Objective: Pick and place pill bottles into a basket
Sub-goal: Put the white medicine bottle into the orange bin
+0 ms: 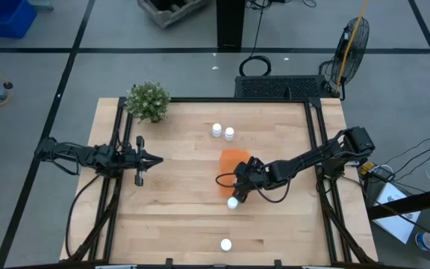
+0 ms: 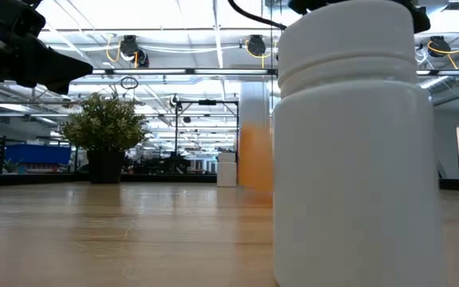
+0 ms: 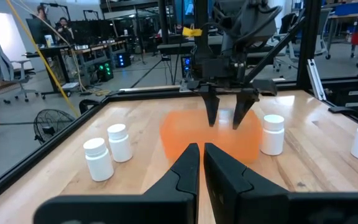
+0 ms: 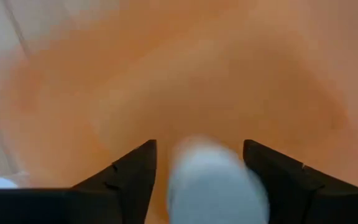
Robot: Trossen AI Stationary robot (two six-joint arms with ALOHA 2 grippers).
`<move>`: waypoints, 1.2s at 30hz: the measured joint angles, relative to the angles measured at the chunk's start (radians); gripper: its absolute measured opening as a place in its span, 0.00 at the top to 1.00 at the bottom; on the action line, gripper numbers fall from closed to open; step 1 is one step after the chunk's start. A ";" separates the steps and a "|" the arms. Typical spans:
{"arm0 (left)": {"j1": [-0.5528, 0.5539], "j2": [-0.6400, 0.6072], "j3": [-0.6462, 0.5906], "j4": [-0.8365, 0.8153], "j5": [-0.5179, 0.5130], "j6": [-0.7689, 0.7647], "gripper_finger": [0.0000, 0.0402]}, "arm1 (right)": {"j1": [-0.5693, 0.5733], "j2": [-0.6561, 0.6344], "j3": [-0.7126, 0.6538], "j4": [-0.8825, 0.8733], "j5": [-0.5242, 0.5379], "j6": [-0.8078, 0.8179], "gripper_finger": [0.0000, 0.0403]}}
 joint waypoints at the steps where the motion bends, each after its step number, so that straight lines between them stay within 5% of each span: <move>1: 0.000 0.000 0.000 0.000 0.000 0.000 0.92 | 0.000 0.000 0.001 0.006 0.007 -0.007 0.39; 21: 0.000 0.000 0.000 0.000 0.000 0.000 0.92 | -0.010 -0.039 0.002 0.109 0.050 -0.161 0.35; 27: 0.000 0.000 0.000 0.000 0.000 0.000 0.92 | -0.041 -0.130 0.002 0.137 0.158 -0.292 0.37; 36: 0.000 0.000 0.000 0.000 0.000 0.000 0.92 | -0.302 -0.149 0.002 0.208 -0.078 -0.416 0.34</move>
